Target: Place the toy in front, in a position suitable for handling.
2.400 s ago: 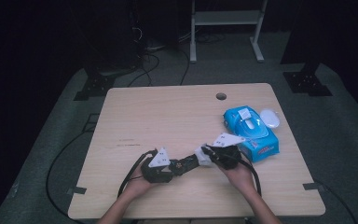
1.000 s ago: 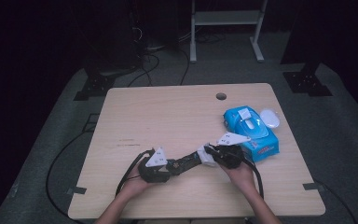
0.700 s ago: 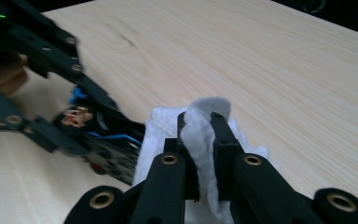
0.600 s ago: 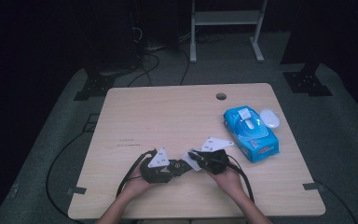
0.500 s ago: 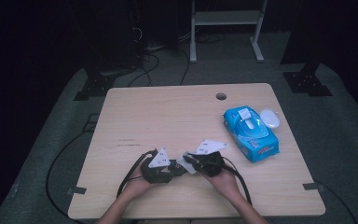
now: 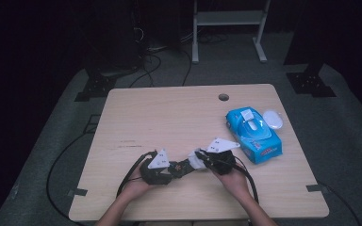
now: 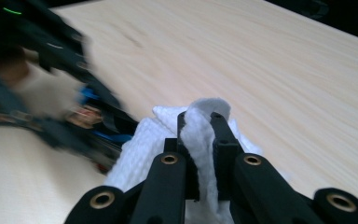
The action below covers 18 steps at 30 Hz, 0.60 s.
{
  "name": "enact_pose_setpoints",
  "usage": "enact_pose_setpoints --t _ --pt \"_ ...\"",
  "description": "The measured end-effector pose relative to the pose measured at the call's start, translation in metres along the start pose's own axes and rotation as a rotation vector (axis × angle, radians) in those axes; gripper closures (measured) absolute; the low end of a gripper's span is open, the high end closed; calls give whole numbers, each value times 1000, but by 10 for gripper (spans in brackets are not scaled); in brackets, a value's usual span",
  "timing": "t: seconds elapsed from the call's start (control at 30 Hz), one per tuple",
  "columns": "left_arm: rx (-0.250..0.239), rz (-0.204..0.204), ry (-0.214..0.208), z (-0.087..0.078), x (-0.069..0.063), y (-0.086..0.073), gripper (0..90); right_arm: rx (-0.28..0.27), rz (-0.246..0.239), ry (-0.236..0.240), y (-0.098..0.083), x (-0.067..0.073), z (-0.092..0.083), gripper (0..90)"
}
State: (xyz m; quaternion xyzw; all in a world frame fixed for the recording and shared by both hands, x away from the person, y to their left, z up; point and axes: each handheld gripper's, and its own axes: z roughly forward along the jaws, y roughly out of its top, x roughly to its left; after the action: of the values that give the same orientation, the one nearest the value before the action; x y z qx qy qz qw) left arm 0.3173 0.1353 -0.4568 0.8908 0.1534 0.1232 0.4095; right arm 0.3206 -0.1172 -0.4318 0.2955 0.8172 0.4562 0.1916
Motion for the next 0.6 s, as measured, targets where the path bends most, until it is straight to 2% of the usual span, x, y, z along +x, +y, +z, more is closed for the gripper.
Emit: enact_pose_setpoints --t 0.07,0.27,0.37,0.4,0.43,0.5,0.57,0.6 --pt "5 3 2 -2 0 -1 582 -4 16 -2 -4 -8 -4 851" --pt "20 18 2 -6 1 -3 583 -2 11 -4 -4 -7 -5 850" --pt "22 14 -2 -8 2 -4 583 -13 17 -8 -4 -8 -6 849" --pt "28 12 -5 -11 4 -5 582 -1 14 -36 -5 -10 -7 849" --pt "26 9 -4 -11 5 -6 578 -2 23 -31 -7 -11 -6 849" --pt "8 -13 -5 -15 7 -2 509 -15 54 -24 -9 -12 -5 849" --pt "-21 -27 -16 -17 8 2 469 -17 61 -16 -8 -12 -4 849" --pt "-11 -24 -27 -17 8 6 438 -20 73 -3 -8 -11 -4 849"
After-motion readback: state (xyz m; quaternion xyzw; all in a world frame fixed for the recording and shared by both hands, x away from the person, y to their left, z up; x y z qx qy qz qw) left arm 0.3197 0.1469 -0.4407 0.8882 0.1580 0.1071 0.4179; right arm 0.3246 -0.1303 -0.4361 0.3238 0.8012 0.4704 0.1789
